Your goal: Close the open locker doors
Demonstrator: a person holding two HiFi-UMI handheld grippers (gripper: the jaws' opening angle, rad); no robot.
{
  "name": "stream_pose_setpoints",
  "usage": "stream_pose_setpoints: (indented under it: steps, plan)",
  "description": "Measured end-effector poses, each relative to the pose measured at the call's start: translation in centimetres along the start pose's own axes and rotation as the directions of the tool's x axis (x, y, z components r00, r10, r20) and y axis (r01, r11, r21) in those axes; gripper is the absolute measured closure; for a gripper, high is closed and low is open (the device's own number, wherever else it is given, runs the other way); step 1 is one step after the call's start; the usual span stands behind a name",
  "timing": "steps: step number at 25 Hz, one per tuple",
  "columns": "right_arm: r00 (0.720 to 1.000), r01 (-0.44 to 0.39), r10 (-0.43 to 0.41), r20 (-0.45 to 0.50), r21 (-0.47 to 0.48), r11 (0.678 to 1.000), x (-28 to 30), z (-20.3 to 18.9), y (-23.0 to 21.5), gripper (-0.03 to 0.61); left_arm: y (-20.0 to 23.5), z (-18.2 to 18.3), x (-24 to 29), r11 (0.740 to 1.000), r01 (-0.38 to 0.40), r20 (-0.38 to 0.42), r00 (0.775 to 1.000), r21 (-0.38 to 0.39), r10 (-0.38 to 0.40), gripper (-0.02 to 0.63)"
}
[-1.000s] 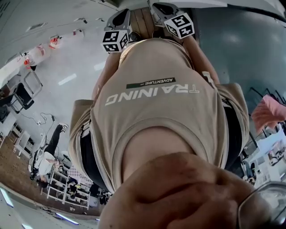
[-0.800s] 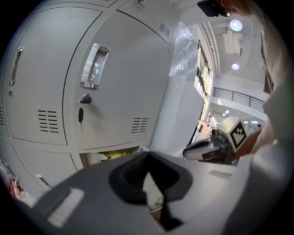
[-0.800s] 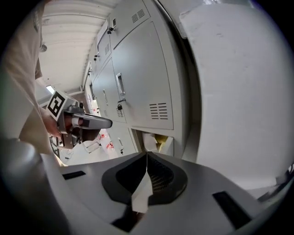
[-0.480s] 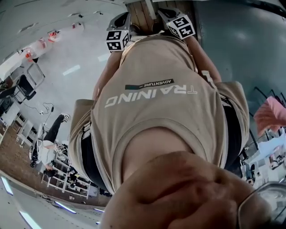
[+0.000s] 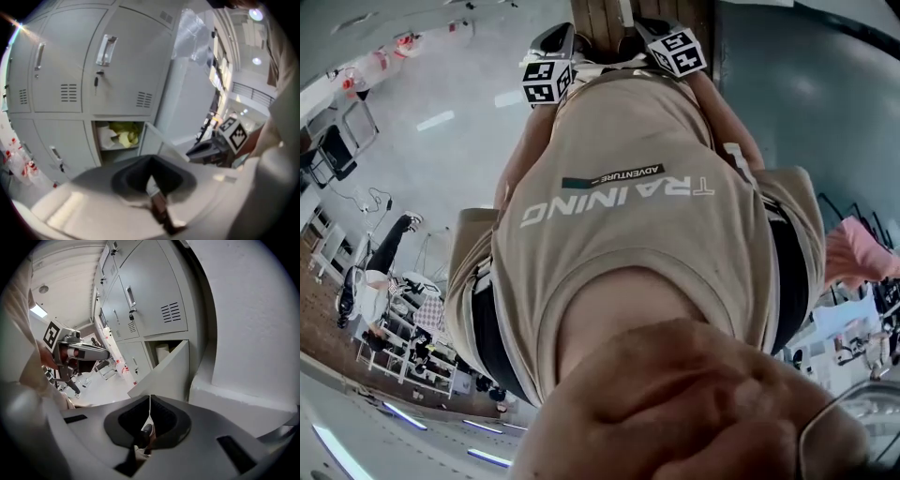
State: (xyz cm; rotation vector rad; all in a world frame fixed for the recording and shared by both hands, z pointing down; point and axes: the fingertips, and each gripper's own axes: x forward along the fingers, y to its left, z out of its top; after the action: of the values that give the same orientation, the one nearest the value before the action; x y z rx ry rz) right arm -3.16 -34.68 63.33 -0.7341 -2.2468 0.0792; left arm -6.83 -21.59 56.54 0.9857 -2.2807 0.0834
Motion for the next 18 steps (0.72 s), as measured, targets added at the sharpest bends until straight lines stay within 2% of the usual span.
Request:
stream_pose_setpoints:
  steps: [6, 13, 18]
  plan:
    - [0.998, -0.054, 0.053, -0.026, -0.036, 0.998, 2.2, 1.4, 0.2, 0.563, 2.6, -1.2, -1.2, 0.993, -0.087, 0.019, 0.996, -0.075, 0.088, 0.614]
    - [0.995, -0.099, 0.095, -0.044, -0.103, 0.990, 6.1, 4.6, 3.1, 0.563, 7.1, -0.8, -3.4, 0.983, -0.140, 0.066, 0.987, -0.123, 0.149, 0.614]
    - [0.988, -0.135, 0.123, -0.092, -0.146, 0.980, 9.7, 6.8, 5.4, 0.563, 11.8, -0.9, -4.4, 0.975, -0.163, 0.078, 0.981, -0.150, 0.176, 0.614]
